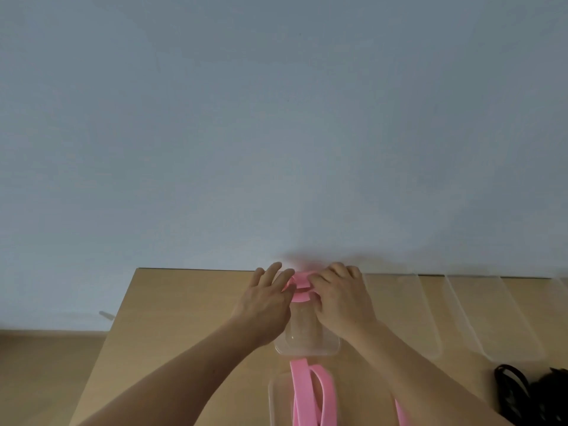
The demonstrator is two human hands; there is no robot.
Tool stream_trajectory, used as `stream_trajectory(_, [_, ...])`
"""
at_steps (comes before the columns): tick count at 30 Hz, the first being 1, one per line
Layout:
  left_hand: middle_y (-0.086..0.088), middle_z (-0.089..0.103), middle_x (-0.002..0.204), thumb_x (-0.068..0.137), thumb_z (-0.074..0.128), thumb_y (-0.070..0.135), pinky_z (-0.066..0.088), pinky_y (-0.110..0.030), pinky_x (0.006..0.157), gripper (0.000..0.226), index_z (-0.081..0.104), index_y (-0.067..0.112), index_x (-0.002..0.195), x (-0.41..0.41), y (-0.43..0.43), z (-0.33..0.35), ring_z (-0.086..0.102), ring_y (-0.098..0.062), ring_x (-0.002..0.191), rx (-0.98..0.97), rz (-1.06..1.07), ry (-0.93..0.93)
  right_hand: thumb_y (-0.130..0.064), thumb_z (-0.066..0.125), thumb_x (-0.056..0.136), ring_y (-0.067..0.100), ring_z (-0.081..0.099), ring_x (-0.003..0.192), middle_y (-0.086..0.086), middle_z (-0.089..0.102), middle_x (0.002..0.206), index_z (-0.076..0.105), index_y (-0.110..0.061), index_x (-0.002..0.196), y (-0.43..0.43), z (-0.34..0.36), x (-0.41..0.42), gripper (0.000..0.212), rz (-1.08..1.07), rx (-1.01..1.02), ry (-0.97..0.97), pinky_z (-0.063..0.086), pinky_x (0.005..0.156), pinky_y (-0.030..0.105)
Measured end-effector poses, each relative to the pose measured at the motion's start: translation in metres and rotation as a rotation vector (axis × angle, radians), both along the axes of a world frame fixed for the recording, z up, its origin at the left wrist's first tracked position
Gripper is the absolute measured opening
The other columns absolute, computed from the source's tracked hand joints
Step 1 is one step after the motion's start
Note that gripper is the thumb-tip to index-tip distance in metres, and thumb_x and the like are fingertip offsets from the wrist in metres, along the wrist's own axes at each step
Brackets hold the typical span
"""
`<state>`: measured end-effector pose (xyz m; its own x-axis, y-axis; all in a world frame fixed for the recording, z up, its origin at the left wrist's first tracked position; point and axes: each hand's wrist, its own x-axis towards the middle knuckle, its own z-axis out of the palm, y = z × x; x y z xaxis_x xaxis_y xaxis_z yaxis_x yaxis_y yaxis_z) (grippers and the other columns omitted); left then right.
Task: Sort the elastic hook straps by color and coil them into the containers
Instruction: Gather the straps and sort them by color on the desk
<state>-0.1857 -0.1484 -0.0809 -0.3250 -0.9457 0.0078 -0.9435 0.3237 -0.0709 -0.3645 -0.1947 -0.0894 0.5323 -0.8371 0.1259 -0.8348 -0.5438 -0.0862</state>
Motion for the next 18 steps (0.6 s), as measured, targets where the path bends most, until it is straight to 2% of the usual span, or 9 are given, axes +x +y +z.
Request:
stream_trajectory(3, [0.000,0.066,0.124,0.076,0.071,0.026,0.051,-0.043,0.097,0.037,0.074,0.017,0.111,-0.001,0.001,0.000,0.059,-0.031,0.122,0.047,-0.003,0.009,-0.032,0.067,0.075,0.019,0.061,0.097,-0.013,0.069,0.096,0.072,-0.025,0.093,0.006,-0.002,-0.001,0.020,0.004,0.000,0.060,0.044,0.078,0.036])
stream_trajectory(7, [0.000,0.066,0.125,0.074,0.073,0.026,0.051,-0.044,0.096,0.042,0.072,0.017,0.115,-0.002,-0.004,0.003,0.060,-0.031,0.121,0.080,-0.011,0.033,-0.034,0.062,0.079,0.023,0.057,0.109,-0.007,0.066,0.110,0.069,-0.021,0.106,0.008,0.001,-0.002,0.031,-0.001,0.039,0.082,0.044,0.086,0.041])
stream_trajectory(9, [-0.002,0.051,0.143,0.089,0.055,0.025,0.036,-0.047,0.109,0.043,0.060,0.015,0.131,-0.002,-0.004,-0.005,0.041,-0.031,0.138,0.120,-0.027,0.012,-0.032,0.062,0.079,0.023,0.057,0.111,-0.006,0.066,0.114,0.069,-0.020,0.109,0.009,0.003,-0.003,0.034,-0.009,0.056,0.080,0.045,0.089,0.042])
stream_trajectory(11, [-0.002,0.036,0.154,0.096,0.040,0.024,0.022,-0.047,0.115,0.047,0.048,0.015,0.141,0.000,-0.004,-0.012,0.024,-0.030,0.146,0.160,-0.016,-0.012,-0.032,0.060,0.081,0.024,0.055,0.116,-0.006,0.064,0.121,0.067,-0.020,0.115,0.010,0.003,-0.005,0.037,-0.005,0.084,0.089,0.043,0.093,0.042])
stream_trajectory(13, [-0.002,0.032,0.157,0.097,0.037,0.024,0.018,-0.047,0.116,0.049,0.044,0.015,0.145,0.000,-0.005,-0.012,0.019,-0.030,0.147,0.171,-0.005,-0.027,-0.033,0.056,0.084,0.025,0.051,0.121,-0.005,0.061,0.127,0.063,-0.019,0.122,0.010,0.003,-0.006,0.040,0.007,0.104,0.095,0.039,0.096,0.043])
stream_trajectory(18, [0.000,0.023,0.161,0.100,0.033,0.025,0.010,-0.045,0.119,0.052,0.031,0.019,0.151,-0.003,-0.003,-0.005,0.009,-0.028,0.150,0.169,0.029,-0.064,-0.032,0.053,0.086,0.024,0.047,0.124,-0.006,0.059,0.127,0.062,-0.020,0.123,0.010,0.010,-0.007,0.040,0.018,0.101,0.065,0.036,0.098,0.042])
